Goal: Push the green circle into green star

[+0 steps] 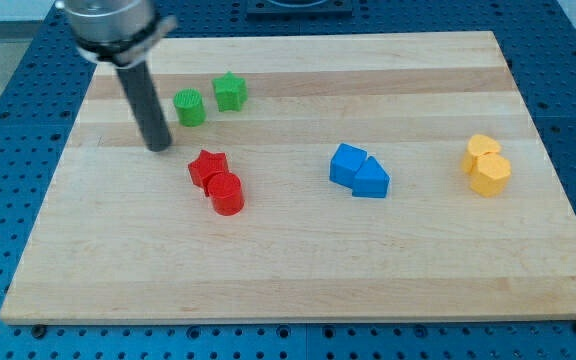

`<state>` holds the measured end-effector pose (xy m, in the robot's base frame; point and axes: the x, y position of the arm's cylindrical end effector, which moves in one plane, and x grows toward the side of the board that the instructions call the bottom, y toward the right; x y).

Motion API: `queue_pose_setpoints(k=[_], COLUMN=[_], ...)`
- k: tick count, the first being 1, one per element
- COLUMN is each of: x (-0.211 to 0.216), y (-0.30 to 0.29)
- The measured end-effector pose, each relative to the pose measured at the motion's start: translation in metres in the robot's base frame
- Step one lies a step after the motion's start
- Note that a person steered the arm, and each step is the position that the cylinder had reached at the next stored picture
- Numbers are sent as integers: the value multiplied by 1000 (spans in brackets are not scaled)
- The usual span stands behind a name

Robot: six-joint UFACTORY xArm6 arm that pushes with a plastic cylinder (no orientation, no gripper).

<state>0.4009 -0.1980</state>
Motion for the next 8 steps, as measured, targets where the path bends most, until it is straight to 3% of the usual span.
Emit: queue_pose_setpoints(k=[1, 2, 4, 6, 8], x=[-27, -54, -57, -26, -54], y=[-21, -5, 15, 16, 38])
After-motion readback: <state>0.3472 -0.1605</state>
